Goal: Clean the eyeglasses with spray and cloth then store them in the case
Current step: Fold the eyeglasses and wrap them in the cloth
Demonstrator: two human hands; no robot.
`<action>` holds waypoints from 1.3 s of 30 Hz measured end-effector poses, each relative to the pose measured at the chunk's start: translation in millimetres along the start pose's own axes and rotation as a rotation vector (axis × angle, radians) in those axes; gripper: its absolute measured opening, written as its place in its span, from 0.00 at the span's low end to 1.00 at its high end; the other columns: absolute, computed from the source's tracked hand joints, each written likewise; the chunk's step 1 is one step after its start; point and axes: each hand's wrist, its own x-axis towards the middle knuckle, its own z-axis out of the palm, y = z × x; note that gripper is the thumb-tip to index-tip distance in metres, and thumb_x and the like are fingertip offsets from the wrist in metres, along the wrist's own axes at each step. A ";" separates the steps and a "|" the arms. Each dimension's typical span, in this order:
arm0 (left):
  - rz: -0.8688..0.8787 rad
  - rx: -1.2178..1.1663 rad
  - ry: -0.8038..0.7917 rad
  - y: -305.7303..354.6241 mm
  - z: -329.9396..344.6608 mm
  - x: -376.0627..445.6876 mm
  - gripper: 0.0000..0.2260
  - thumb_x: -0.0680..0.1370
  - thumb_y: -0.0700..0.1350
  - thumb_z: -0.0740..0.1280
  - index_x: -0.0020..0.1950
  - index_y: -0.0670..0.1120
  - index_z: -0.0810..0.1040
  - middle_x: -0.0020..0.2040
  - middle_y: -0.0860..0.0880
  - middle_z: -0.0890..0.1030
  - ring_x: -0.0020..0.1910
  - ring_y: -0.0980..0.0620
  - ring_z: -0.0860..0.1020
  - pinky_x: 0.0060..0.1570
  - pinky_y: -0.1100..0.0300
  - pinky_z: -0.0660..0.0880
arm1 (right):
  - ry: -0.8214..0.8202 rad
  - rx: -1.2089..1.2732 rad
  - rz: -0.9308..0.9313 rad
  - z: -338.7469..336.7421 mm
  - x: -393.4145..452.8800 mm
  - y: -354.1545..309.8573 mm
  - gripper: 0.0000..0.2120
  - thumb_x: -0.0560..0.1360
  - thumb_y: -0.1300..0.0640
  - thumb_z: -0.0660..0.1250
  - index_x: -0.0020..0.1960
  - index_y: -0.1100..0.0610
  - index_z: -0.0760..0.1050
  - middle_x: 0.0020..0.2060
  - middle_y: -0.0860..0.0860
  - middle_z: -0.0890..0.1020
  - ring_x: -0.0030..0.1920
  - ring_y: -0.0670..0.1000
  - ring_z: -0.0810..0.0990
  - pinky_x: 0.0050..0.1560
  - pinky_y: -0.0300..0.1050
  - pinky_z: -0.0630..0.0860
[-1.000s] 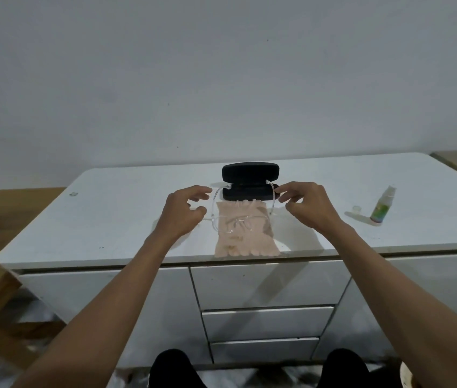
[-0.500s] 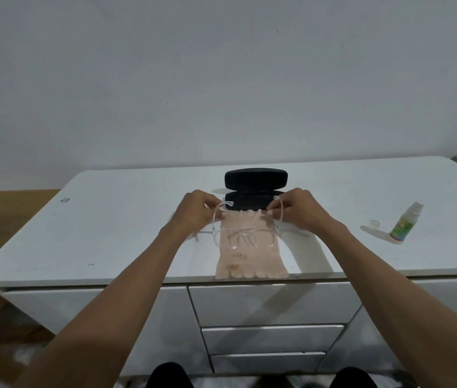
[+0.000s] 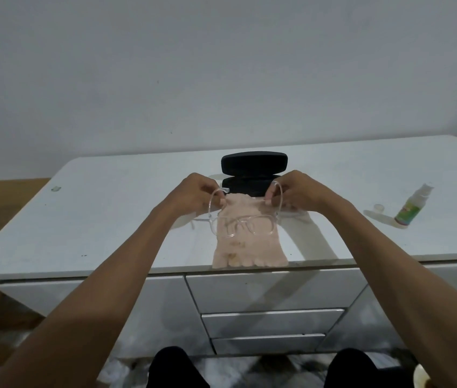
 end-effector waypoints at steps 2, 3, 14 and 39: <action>0.010 0.039 -0.007 3.6 -3.9 -3.0 0.03 0.74 0.34 0.75 0.41 0.41 0.85 0.39 0.45 0.87 0.38 0.53 0.81 0.35 0.66 0.74 | -0.011 0.106 0.021 -2.8 -5.5 -2.0 0.15 0.76 0.73 0.64 0.45 0.58 0.85 0.31 0.43 0.84 0.36 0.47 0.77 0.32 0.37 0.69; 0.006 0.055 -0.005 5.2 -6.1 -4.7 0.04 0.74 0.35 0.75 0.42 0.42 0.85 0.39 0.46 0.87 0.38 0.54 0.80 0.33 0.66 0.71 | -0.014 0.137 0.027 -4.0 -8.0 -2.8 0.16 0.75 0.74 0.61 0.50 0.60 0.85 0.35 0.46 0.85 0.39 0.49 0.77 0.34 0.39 0.69; -0.120 -0.036 -0.119 11.9 -17.8 -19.9 0.07 0.77 0.33 0.70 0.50 0.40 0.87 0.50 0.44 0.84 0.45 0.49 0.76 0.41 0.59 0.75 | -0.224 0.286 0.063 -8.2 -17.5 -3.1 0.15 0.78 0.68 0.62 0.48 0.58 0.87 0.41 0.47 0.85 0.42 0.50 0.76 0.42 0.44 0.72; 0.051 0.268 0.235 -2.5 -3.4 -77.8 0.13 0.73 0.31 0.65 0.42 0.48 0.81 0.44 0.50 0.84 0.39 0.52 0.79 0.38 0.61 0.73 | 0.330 0.082 0.100 8.4 -69.3 8.4 0.08 0.73 0.62 0.67 0.41 0.52 0.82 0.36 0.49 0.85 0.37 0.48 0.78 0.35 0.40 0.70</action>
